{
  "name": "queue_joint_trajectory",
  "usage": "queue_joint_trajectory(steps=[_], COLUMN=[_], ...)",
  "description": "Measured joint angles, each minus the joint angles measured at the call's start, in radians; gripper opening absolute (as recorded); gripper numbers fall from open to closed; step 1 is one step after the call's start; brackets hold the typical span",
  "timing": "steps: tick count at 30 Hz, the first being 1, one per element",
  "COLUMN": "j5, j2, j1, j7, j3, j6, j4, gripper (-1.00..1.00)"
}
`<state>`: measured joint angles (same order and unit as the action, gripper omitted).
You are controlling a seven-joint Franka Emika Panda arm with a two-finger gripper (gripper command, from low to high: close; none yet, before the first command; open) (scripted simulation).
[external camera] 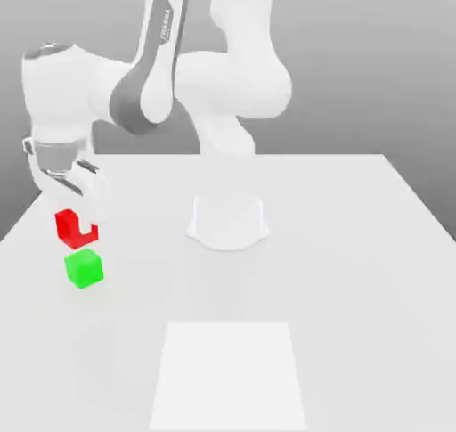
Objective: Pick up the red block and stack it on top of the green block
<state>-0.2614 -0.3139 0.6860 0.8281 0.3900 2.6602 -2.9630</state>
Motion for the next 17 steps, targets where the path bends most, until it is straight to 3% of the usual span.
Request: queue_joint_trajectory(steps=[15,16,17], j5=[0.256,0.27,0.27], j2=[0.28,0.302,0.302], j1=[-0.135,-0.144,-0.149], j7=[-0.178,-0.187,-0.187], j3=[0.096,0.096,0.096], j6=[0.266,0.288,0.288], j4=[0.003,0.002,0.002], gripper=[-1.0,1.0,1.0])
